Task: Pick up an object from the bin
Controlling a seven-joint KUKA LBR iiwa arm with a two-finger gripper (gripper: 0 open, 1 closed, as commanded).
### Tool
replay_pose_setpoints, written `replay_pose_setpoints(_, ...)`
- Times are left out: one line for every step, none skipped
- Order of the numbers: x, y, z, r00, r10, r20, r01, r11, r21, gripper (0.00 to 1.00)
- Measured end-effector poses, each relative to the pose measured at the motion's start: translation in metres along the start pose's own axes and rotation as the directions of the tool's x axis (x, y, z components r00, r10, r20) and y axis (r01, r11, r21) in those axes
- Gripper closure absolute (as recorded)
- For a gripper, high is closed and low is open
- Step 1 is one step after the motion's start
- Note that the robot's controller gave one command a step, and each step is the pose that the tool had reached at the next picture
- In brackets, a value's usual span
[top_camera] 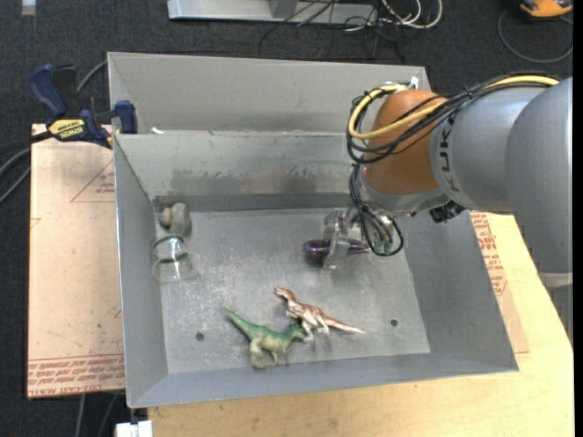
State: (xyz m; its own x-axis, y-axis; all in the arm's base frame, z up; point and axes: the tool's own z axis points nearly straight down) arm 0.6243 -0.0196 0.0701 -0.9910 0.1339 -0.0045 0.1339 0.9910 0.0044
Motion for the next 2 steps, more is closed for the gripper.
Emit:
replay_pose_setpoints(0.002, 0.0, -0.004, 1.0, 0.0, -0.006, 0.0, 1.0, 0.0, 1.0)
replay_pose_setpoints(0.003, 0.0, -0.023, 1.0, 0.0, -0.008, 0.0, 1.0, 0.0, 1.0)
